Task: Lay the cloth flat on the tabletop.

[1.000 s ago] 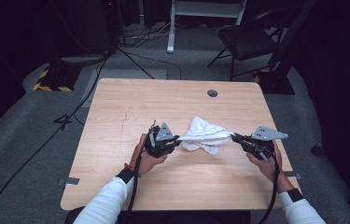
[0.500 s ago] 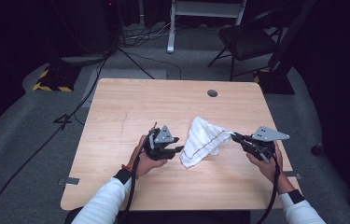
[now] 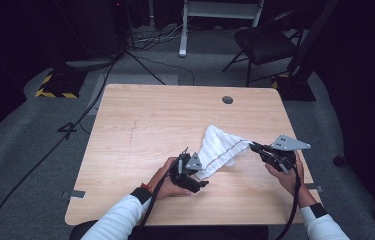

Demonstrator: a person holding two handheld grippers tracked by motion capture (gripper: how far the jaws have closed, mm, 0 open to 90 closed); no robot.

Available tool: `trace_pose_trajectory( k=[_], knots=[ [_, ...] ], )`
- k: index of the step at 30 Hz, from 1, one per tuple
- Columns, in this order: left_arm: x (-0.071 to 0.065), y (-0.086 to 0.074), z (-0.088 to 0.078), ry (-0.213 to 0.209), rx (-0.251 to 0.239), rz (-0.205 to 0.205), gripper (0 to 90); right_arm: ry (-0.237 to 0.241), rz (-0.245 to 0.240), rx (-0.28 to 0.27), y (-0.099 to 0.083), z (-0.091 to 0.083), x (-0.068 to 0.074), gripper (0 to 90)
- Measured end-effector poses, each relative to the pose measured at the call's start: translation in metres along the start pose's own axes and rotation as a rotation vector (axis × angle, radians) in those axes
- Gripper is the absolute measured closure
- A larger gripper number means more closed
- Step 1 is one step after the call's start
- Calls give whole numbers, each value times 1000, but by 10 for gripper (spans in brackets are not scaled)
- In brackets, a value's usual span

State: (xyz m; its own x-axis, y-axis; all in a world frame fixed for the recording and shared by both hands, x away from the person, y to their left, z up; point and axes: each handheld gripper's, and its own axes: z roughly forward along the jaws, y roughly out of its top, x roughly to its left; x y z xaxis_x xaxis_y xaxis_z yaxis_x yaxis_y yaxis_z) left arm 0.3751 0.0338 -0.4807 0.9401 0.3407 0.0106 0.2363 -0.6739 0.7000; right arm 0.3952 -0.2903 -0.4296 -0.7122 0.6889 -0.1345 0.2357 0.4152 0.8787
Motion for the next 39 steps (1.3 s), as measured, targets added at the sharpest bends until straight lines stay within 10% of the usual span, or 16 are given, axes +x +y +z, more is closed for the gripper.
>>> trace_pose_trajectory(
  k=[19, 39],
  knots=[
    [15, -4, 7, 51, 58, 55, 828, 3, 7, 0, -2, 0, -1, 874],
    [29, 11, -100, 192, -274, 11, 859, 18, -25, -96, 20, -27, 6, 876]
  ],
)
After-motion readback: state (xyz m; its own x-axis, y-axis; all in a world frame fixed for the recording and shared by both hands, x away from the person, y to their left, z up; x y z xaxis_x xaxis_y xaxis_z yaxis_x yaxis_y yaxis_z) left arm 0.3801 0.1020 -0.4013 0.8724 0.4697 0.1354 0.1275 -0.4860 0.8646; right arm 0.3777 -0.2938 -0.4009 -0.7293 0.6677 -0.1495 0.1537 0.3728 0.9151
